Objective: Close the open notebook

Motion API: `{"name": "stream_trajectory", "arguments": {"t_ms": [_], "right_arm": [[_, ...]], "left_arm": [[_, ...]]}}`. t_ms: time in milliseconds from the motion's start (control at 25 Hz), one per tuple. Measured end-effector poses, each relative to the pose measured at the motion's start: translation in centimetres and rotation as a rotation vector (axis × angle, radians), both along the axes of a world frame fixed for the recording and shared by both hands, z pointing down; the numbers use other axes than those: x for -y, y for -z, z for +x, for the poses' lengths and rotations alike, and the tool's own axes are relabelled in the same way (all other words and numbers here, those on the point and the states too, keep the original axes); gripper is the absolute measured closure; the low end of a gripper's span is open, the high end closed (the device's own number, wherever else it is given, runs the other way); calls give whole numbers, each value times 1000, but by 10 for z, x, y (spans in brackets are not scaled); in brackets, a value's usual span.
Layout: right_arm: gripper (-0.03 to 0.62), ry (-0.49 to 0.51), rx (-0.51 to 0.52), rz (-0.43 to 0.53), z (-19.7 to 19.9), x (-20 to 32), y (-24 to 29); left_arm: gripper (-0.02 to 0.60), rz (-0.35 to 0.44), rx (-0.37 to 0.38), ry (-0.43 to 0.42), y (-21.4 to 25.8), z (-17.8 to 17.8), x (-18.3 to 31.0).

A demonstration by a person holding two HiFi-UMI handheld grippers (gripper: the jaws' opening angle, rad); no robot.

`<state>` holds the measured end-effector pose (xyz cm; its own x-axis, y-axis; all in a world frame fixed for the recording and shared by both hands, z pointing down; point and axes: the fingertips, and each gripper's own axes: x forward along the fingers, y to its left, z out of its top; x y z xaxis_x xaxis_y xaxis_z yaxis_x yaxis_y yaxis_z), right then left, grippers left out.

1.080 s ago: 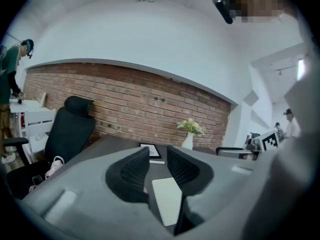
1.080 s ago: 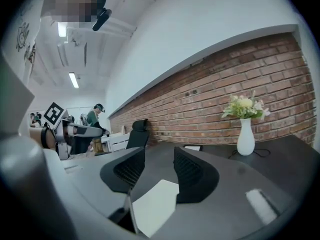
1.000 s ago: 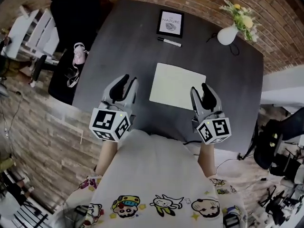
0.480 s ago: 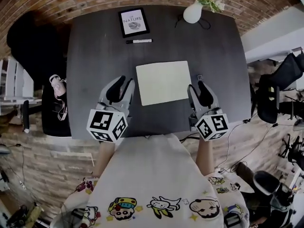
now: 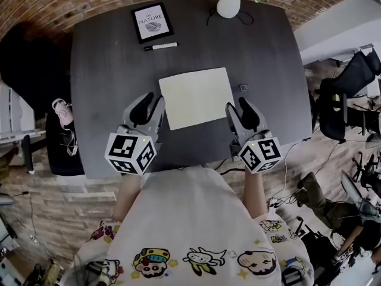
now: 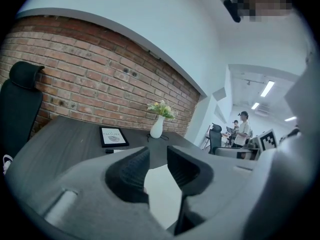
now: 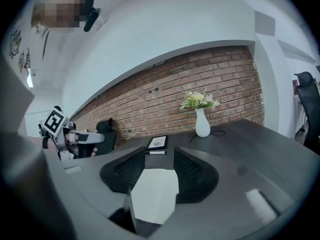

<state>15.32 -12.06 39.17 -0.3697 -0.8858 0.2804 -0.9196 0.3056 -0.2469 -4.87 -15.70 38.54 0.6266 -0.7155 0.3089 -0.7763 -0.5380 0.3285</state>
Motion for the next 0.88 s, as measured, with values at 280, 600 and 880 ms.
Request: {"name": "stream_trajectory", "arguments": {"t_ms": [280,600,880], "right_arm": [[418,-18,102,-99,3,-4,-37],[418,-86,278,-237,4,-11,-98],[419,-151,441,-344,4,-19,-141]], "left_arm": [[479,-134,10,-5,-53,10,-3],[479,-319,20,34,-134,9,-5],[479,-483,1,76,-189,9,-15]]}}
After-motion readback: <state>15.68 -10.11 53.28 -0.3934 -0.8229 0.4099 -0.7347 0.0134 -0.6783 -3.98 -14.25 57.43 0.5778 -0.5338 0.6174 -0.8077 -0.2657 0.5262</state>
